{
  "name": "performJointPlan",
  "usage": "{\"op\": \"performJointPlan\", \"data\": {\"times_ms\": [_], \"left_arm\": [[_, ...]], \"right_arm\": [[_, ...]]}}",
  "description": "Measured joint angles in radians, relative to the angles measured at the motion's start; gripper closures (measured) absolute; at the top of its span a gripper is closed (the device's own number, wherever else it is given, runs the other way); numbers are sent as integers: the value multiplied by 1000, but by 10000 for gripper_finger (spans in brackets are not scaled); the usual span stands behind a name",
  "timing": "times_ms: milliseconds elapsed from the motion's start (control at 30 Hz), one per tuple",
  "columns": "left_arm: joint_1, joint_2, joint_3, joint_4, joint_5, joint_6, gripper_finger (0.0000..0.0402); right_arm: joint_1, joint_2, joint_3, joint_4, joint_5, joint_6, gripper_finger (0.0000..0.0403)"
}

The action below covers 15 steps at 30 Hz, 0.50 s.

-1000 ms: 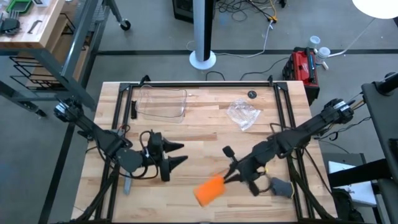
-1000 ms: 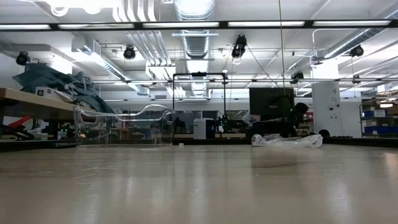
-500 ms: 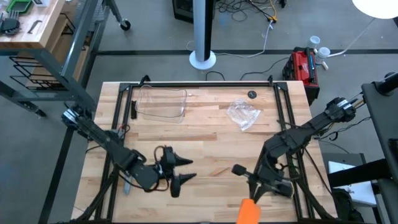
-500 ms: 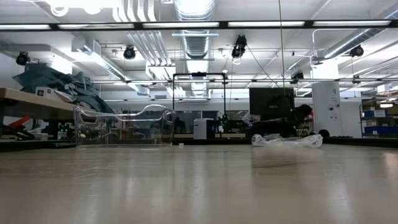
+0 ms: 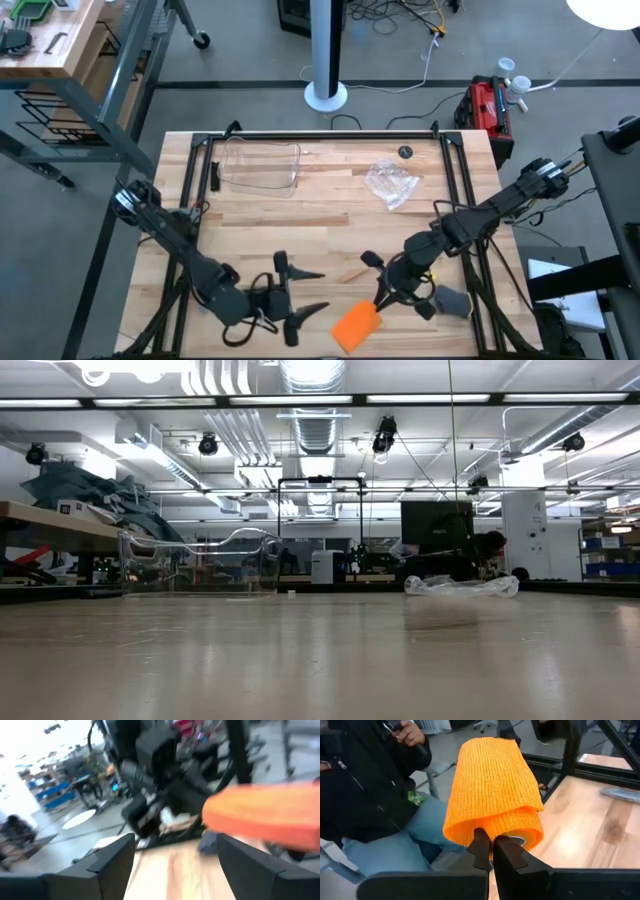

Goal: Roll bandage
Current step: Roll the orange bandage

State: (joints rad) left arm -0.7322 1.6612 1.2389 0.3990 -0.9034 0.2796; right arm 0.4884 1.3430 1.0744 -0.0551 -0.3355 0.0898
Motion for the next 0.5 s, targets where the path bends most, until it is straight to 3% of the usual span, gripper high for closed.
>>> {"op": "performJointPlan", "data": {"times_ms": [233,500], "left_arm": [[-2,3,48,-202,-30,-114,152],[-6,0,57,-242,-30,-118,170]], "right_arm": [[0,-9,0,-44,3,16,403],[-10,-29,0,-169,152,69,403]]}}
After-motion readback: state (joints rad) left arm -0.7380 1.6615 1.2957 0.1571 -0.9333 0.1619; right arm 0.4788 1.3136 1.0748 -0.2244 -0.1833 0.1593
